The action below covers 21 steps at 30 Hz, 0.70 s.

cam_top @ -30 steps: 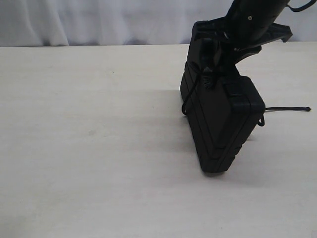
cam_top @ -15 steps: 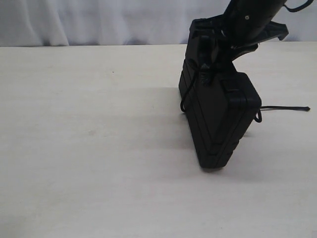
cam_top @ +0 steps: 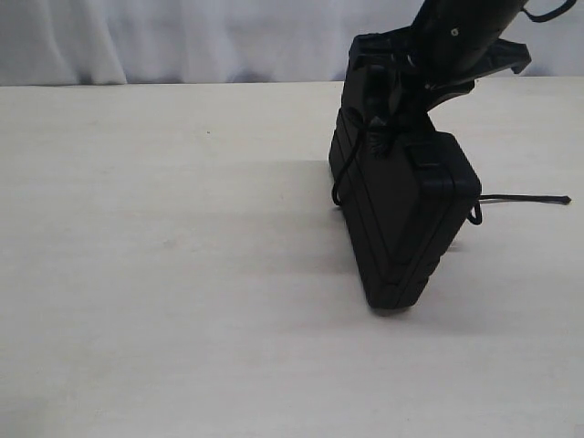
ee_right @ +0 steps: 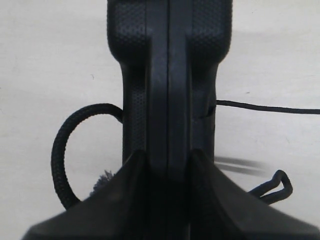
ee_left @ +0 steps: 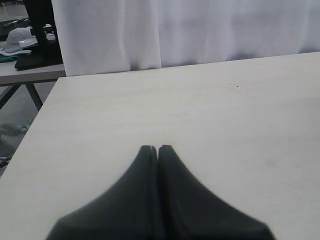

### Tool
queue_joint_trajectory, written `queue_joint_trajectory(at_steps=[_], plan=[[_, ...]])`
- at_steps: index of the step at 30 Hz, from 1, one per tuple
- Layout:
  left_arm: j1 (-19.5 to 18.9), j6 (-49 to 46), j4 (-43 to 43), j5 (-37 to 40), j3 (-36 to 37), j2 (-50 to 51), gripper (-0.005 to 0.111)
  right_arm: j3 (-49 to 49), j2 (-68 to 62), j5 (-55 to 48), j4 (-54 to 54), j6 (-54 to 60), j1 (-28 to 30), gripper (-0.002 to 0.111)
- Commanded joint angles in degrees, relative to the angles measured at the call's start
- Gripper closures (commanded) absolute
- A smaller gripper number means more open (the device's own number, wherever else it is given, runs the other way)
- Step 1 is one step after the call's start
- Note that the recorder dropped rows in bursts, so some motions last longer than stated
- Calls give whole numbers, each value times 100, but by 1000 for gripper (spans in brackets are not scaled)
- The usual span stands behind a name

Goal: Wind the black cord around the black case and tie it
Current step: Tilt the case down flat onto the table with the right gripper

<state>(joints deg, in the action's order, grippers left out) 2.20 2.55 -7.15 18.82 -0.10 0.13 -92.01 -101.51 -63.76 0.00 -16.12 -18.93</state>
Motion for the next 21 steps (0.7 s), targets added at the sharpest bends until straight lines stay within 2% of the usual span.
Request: queue_joint_trajectory(at_steps=[1,9,21], plan=[[51,-20,-33,-50,10,-13,107,1,-3,278,-69,20,12,104],[51,-20,-33,-50,10,-13,107,177,-86,407,59,192,-116,104],[51,-20,-33,-50,10,-13,107,908,-481,1842,85,-643,-1193,104]])
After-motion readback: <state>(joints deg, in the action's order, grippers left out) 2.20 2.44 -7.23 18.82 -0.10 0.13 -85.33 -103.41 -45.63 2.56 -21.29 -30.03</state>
